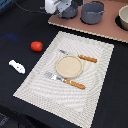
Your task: Place the pan onto the stove and place the fish and sausage into the pan.
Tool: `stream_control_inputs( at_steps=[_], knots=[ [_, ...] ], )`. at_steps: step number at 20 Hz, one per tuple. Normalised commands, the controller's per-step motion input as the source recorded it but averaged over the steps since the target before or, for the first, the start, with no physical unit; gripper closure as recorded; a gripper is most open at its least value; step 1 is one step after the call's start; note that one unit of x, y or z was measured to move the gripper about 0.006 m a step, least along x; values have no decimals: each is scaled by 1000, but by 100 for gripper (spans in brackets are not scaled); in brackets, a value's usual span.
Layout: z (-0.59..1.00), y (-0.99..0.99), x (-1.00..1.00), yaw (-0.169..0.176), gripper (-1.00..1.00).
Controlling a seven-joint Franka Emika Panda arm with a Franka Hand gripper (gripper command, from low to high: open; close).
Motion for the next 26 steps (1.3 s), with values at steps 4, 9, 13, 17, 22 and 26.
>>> stream_control_inputs(
  at_steps=[4, 9, 13, 17, 22, 26],
  knots=[
    [57, 18, -50, -6, -100],
    [155, 46, 0, -8, -100],
    [392, 47, 5, -16, -100],
    [804, -111, 6, -31, -100],
    [866, -680, -14, -3, -100],
    [689, -936, -24, 0, -100]
  ],
)
